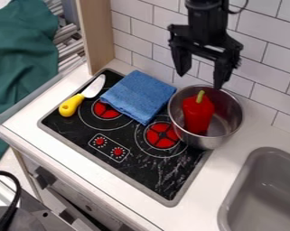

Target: Moved the red bell pepper to the blue cloth

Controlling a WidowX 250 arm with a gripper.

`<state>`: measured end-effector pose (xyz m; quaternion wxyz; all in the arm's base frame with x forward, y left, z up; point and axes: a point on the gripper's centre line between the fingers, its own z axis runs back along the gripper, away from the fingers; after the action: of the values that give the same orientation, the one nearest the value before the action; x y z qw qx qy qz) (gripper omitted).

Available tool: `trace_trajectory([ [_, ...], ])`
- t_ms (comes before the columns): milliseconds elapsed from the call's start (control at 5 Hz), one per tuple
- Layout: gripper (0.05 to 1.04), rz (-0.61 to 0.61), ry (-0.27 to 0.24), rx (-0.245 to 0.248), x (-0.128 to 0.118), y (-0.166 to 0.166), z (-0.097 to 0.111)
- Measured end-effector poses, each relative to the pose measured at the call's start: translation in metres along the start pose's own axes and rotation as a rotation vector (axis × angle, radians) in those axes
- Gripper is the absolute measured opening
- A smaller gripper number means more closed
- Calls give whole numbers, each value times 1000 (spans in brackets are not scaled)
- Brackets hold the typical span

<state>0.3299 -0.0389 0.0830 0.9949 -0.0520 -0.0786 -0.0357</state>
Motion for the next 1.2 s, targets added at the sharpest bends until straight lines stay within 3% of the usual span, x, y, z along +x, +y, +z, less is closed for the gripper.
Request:
trace_trajectory([
  [400, 1009, 52, 10, 0, -3, 7, -30],
  [600, 1009, 66, 49, 5, -6, 11, -50],
  [800, 1009, 82, 49, 18, 5, 14, -56],
  [1000, 1009, 76, 79, 33, 15, 14, -69],
  [1200, 954, 63, 98, 42, 23, 15, -77],
])
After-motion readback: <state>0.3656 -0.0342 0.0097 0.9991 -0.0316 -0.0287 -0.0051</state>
